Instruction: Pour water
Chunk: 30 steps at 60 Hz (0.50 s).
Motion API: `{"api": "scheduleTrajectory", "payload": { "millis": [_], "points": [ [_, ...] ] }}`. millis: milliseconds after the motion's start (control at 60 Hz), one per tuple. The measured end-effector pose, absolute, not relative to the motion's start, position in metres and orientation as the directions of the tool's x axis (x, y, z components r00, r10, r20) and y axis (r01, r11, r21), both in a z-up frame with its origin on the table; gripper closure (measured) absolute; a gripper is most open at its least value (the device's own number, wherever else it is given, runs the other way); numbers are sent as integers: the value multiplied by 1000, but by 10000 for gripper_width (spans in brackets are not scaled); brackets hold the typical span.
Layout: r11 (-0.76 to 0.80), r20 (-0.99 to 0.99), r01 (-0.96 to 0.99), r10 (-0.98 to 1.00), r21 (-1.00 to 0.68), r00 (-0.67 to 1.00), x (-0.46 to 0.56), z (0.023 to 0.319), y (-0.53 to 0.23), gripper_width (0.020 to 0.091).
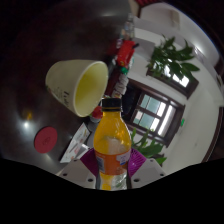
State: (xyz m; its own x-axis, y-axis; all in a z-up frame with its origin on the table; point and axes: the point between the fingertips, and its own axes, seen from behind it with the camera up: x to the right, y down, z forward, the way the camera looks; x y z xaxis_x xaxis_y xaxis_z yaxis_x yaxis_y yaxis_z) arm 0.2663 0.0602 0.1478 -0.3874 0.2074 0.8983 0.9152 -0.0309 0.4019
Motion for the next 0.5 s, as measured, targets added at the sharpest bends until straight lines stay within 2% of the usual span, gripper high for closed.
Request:
{"api": "scheduleTrajectory", "payload": {
  "millis": [67,133,217,300,417,500],
  "points": [
    [-5,862,878,193,479,-469,282,140,76,753],
    [28,827,841,163,541,-537,294,137,59,758],
    [33,819,831,152,555,-553,312,127,57,755],
    [38,818,831,157,555,-554,321,129,59,759],
    [43,863,874,143,483,-484,351,136,54,756],
    [23,942,953,145,303,-303,389,142,30,754]
  ]
}}
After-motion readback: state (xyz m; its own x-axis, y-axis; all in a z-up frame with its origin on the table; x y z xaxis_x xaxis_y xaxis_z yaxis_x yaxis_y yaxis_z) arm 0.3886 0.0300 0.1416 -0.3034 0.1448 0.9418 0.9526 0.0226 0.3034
